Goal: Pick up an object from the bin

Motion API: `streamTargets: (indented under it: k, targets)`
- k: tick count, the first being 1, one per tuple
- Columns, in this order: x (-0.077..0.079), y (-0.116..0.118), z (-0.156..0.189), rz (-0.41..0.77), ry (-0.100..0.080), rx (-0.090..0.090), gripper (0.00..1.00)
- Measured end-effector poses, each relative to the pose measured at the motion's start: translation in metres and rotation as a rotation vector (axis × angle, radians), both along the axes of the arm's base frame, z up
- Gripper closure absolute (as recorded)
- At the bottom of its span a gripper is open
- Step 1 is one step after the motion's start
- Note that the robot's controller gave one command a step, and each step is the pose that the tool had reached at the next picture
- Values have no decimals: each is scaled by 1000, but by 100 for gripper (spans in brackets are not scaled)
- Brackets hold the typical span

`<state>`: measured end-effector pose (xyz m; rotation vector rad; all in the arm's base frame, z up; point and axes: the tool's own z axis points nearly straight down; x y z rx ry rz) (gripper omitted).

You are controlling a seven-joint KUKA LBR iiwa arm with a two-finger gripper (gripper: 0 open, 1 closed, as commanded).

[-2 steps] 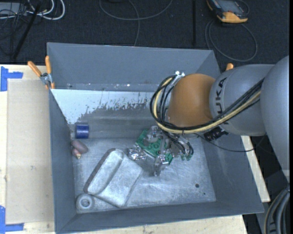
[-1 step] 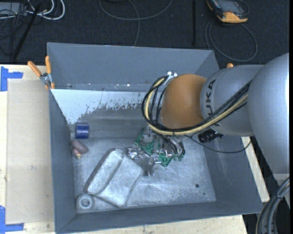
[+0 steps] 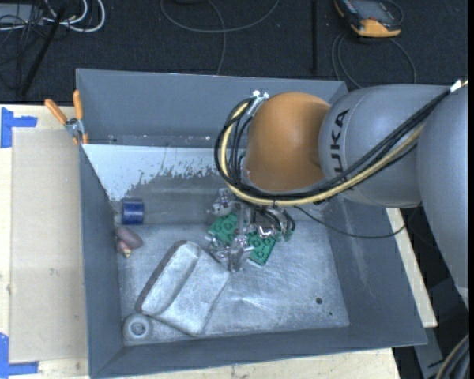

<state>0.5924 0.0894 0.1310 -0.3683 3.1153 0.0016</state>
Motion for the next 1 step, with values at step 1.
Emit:
streamTargets:
  k: [1]
  targets:
    - [23, -37, -57, -88, -4, 7, 0]
